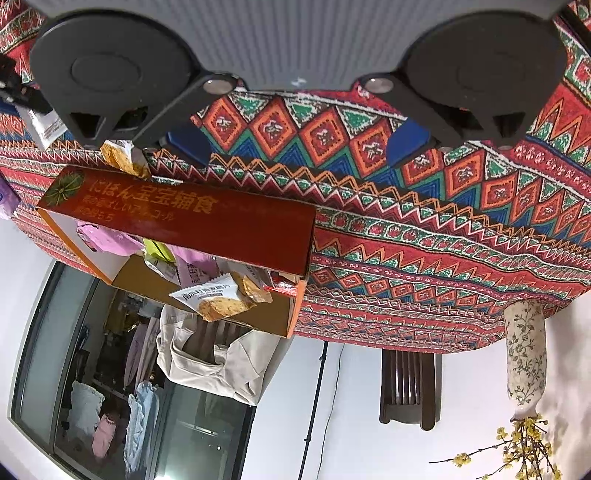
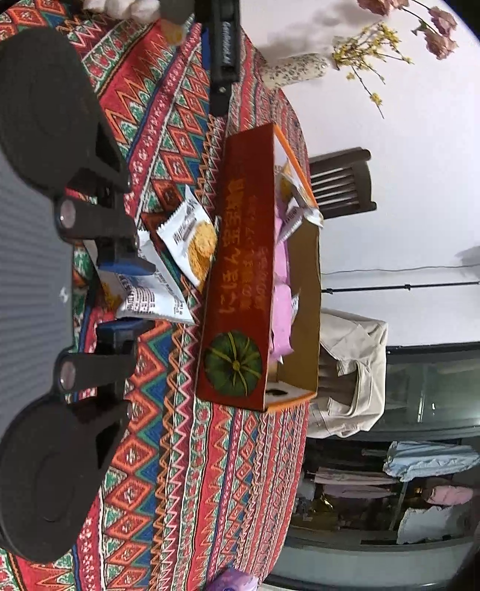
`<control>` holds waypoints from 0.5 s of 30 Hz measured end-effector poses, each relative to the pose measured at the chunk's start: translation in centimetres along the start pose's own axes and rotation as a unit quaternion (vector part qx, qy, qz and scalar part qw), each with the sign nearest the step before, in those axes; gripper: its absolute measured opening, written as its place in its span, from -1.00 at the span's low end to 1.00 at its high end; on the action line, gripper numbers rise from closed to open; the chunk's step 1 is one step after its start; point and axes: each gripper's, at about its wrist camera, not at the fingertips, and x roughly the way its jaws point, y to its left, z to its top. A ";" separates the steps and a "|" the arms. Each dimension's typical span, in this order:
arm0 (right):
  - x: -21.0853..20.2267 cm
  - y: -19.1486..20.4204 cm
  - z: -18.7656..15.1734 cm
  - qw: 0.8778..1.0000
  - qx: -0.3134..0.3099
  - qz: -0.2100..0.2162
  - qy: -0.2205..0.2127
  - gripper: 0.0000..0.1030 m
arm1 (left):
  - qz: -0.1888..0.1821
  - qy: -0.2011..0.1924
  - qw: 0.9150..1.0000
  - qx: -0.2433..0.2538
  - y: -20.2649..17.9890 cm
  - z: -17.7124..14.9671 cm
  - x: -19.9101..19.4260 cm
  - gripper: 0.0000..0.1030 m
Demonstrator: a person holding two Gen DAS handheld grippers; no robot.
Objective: Organize snacks
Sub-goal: 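Grasp a white printed packet with the right tool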
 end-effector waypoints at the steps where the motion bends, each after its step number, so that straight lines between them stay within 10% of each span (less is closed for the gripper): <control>1: -0.1 -0.2 0.0 1.000 0.002 -0.002 -0.002 -0.57 | 0.000 0.001 1.000 0.000 -0.1 0.0 -0.1 1.00; 15: -1.0 -3.6 1.0 0.999 0.022 -0.003 -0.043 -0.72 | -0.004 0.002 0.999 0.033 -4.0 0.7 -0.8 1.00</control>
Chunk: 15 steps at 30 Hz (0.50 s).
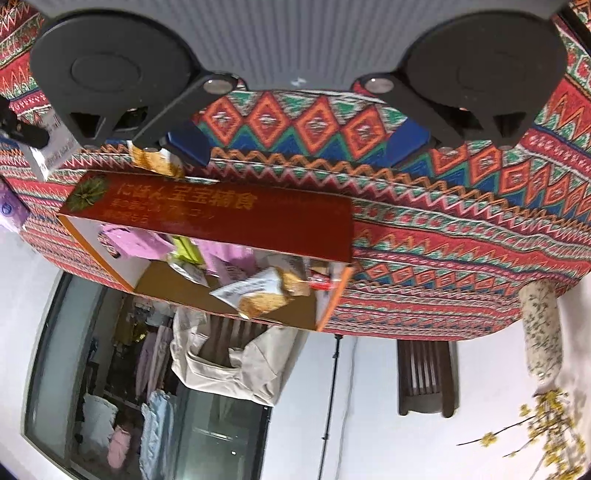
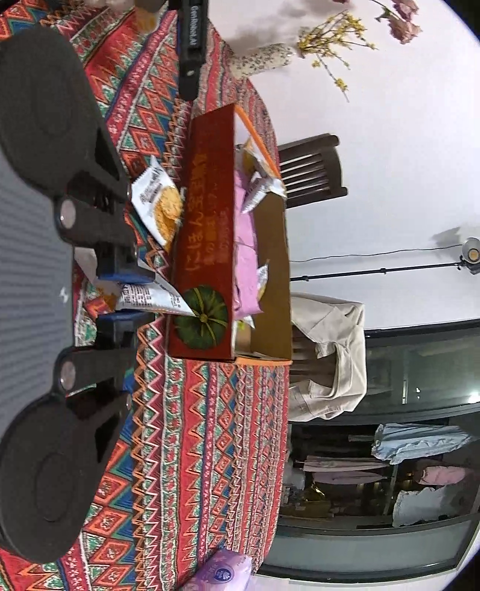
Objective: Organize snacks
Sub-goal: 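Grasp a white printed packet with the right tool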
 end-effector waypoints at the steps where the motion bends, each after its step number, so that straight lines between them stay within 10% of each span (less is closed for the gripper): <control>1: 0.0 -0.2 0.1 1.000 0.001 0.002 -0.005 -0.73 | -0.001 0.002 1.000 0.006 -0.6 0.0 0.1 1.00; 15: 2.0 -4.9 1.5 0.997 0.056 0.018 -0.048 -0.73 | -0.021 0.043 0.996 0.075 -10.1 -0.3 4.4 1.00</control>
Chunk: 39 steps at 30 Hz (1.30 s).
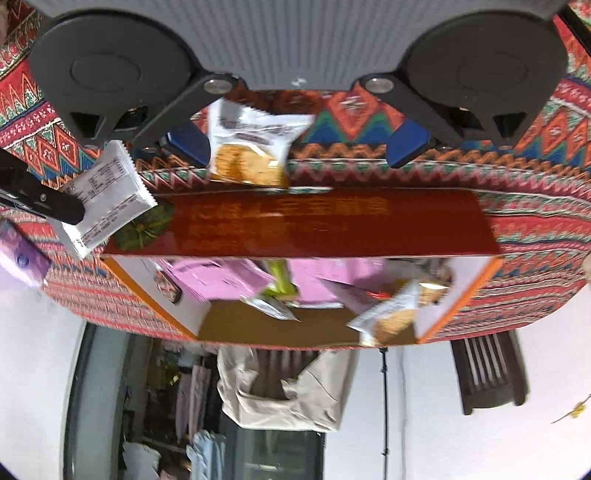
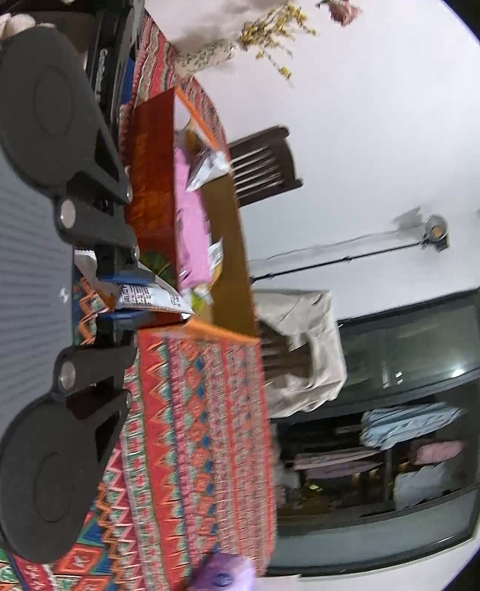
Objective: Organize snacks
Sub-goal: 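Grasp the last pumpkin-seed crisp packet with the left tool, then lift both held packets and carry them over the orange box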
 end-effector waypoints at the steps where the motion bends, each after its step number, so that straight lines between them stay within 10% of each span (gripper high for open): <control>1: 0.0 -0.1 0.0 1.000 0.000 -0.006 0.001 -0.73 | 0.000 0.006 1.000 0.003 -0.6 0.1 0.5 1.00; 11: -0.1 0.3 -0.8 1.000 -0.005 0.001 0.014 -0.73 | 0.013 0.025 0.999 0.019 -3.2 -0.4 3.5 0.85; 15: -0.1 0.4 -0.8 1.000 -0.005 0.008 0.014 -0.73 | -0.004 0.012 1.000 0.026 -3.3 -0.3 3.0 0.03; 18: -0.1 0.3 -0.8 1.000 -0.002 0.018 0.013 -0.73 | -0.012 0.010 1.000 0.022 -3.0 -0.2 2.7 -0.08; 39: -2.7 3.7 1.0 0.996 -0.025 0.058 -0.059 -0.73 | -0.050 -0.087 0.995 -0.014 2.5 1.0 -6.4 -0.11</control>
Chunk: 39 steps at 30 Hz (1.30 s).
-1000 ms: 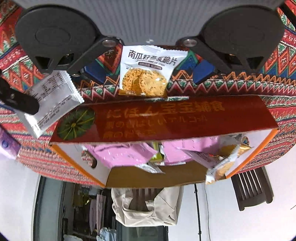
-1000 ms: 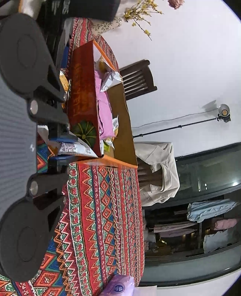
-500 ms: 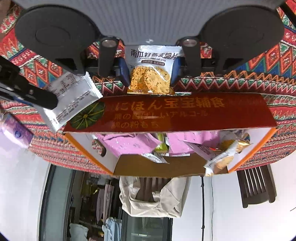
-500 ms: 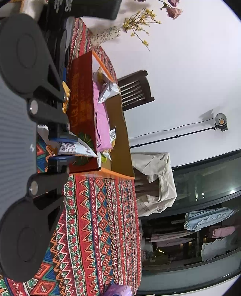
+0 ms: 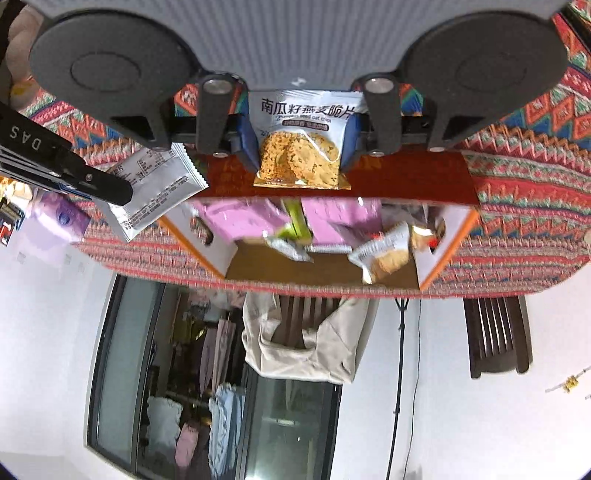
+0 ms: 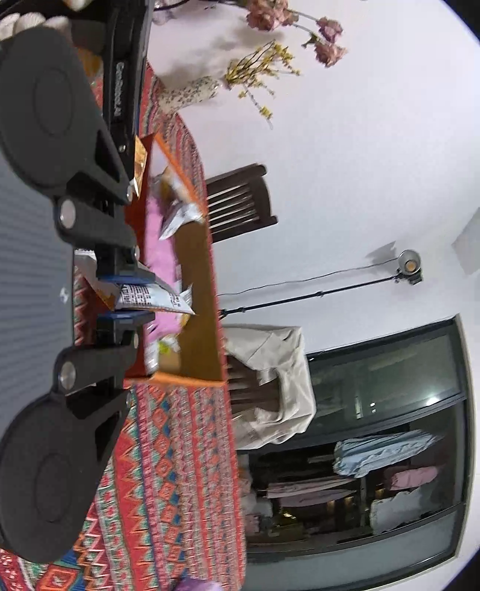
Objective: Organize snacks
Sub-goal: 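Lift both held packets and carry them over the orange box, then lower both packets into the box and open both tools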
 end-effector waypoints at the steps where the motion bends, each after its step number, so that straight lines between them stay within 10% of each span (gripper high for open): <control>1: -0.1 0.6 0.5 1.000 -0.006 0.001 -0.004 -0.73 | -0.002 -0.009 1.000 0.001 0.1 0.5 -0.3 -0.11; 24: 9.1 6.2 8.9 0.999 -0.017 -0.015 -0.046 -0.73 | 0.018 -0.090 0.995 -0.049 4.3 11.2 3.5 -0.11; 39: 17.3 2.2 5.4 0.999 0.017 -0.033 0.015 -0.73 | 0.069 -0.056 0.995 -0.039 6.3 8.9 11.0 -0.11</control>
